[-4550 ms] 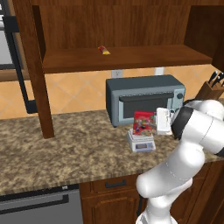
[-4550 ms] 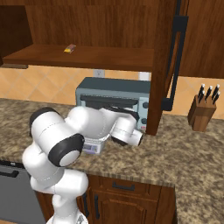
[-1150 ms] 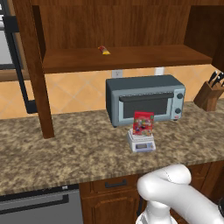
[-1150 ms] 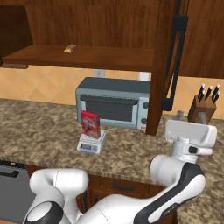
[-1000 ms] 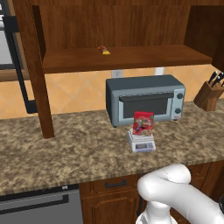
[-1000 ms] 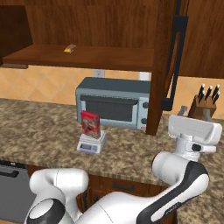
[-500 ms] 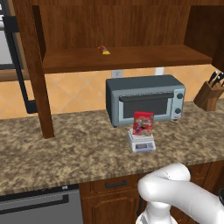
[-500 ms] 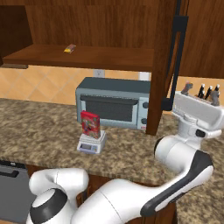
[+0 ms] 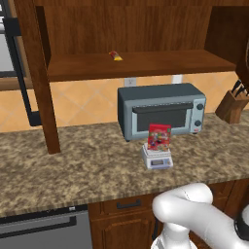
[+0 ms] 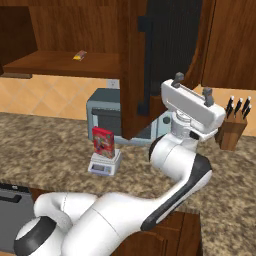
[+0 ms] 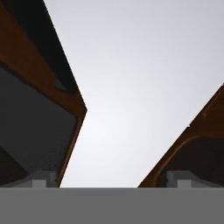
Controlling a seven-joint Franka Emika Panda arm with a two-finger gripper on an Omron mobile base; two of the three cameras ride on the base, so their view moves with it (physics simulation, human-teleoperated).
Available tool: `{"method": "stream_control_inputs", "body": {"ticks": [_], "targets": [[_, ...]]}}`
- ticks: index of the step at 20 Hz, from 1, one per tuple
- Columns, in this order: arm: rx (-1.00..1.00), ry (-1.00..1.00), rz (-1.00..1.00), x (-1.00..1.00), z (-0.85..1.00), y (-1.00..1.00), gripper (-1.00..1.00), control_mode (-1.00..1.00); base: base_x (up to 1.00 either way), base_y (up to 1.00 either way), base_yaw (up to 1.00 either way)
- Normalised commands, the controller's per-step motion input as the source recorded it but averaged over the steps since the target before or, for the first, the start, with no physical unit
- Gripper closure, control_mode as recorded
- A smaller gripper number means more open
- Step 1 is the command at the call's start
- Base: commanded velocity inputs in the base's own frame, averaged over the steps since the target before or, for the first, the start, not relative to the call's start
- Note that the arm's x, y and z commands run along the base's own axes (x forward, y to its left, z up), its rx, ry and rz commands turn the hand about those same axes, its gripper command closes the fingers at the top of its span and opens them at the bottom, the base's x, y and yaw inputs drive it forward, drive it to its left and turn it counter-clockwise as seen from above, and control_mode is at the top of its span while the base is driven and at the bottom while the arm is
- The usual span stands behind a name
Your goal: Pick the cereal and place it on the digital scale for weighing, and close the cabinet.
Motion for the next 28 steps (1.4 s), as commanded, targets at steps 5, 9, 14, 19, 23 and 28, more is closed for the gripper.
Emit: {"method": "stream_control_inputs", "body": {"ticks": [5, 9, 14, 19, 23, 28], "targets": [[0.0, -0.15, 0.01, 0.29, 0.06, 1.0, -1.0, -1.0, 0.0, 0.0, 0.0], [-0.02, 0.01, -0.18, 0.72, 0.0, 1.0, -1.0, -1.0, 0.0, 0.0, 0.0], [-0.1, 0.13, -0.48, 0.7, 0.0, 0.96, -1.0, -1.0, 0.0, 0.0, 0.0], [-0.11, 0.25, -0.53, 0.59, 0.03, 0.76, -1.0, -1.0, 0.0, 0.0, 0.0], [-0.15, 0.27, -0.52, 0.72, -0.06, 0.9, -1.0, -1.0, 0.0, 0.0, 0.0], [-0.11, 0.24, -0.49, 1.0, -0.61, 1.0, -1.0, -1.0, 0.0, 0.0, 0.0]]}}
